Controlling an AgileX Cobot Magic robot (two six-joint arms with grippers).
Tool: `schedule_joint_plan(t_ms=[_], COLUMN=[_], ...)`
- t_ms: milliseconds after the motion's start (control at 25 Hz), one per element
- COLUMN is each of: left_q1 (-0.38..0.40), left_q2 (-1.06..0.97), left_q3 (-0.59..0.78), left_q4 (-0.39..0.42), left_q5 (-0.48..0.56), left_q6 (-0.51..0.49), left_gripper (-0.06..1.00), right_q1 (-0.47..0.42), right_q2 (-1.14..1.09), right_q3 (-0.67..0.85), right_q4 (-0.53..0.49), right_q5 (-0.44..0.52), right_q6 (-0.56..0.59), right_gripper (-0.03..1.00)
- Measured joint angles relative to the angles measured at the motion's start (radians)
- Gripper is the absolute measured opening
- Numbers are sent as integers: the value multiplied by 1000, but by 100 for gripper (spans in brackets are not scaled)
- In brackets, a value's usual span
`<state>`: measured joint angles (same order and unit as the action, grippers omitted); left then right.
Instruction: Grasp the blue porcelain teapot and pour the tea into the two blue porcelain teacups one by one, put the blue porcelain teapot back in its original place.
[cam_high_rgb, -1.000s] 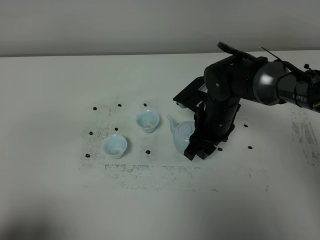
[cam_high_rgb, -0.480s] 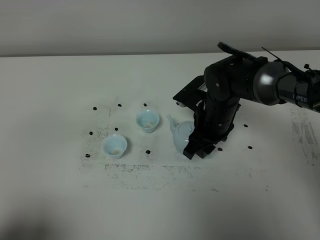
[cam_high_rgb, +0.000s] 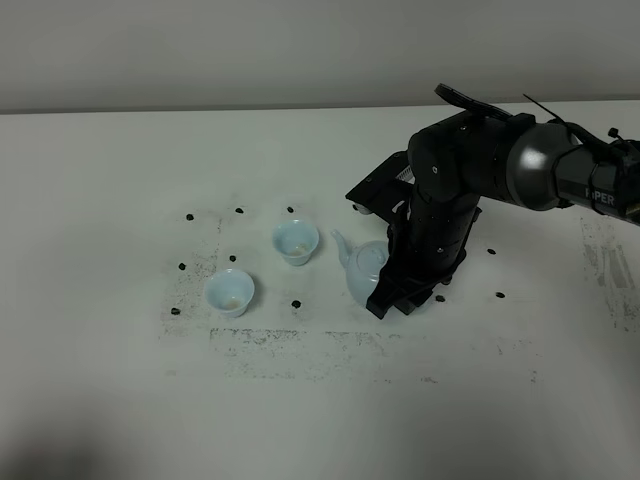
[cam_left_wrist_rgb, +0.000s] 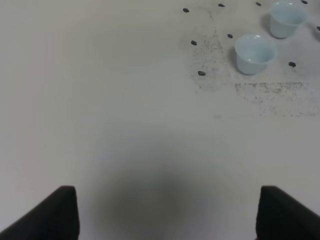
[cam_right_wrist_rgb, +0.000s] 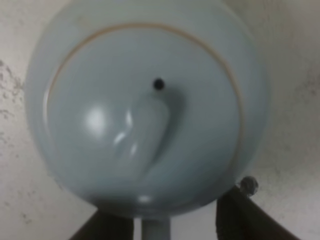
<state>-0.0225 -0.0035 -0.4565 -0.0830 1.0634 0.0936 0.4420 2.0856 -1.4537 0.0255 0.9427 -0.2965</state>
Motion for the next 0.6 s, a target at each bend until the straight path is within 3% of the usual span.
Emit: schedule_joint_plan(t_ms=[160,400,600], left_q1=[0,0,0], left_q2=[0,0,0], left_q3=[0,0,0], left_q4=[0,0,0], left_q5=[0,0,0], left_q6=[0,0,0], left_gripper=[73,73,73], right_q1=[0,0,0], right_q2=[0,0,0], right_q3=[0,0,0], right_q4=[9,31,31], right_q5=[0,-2,-3], right_q6=[0,0,-1], right_gripper=[32,9,9])
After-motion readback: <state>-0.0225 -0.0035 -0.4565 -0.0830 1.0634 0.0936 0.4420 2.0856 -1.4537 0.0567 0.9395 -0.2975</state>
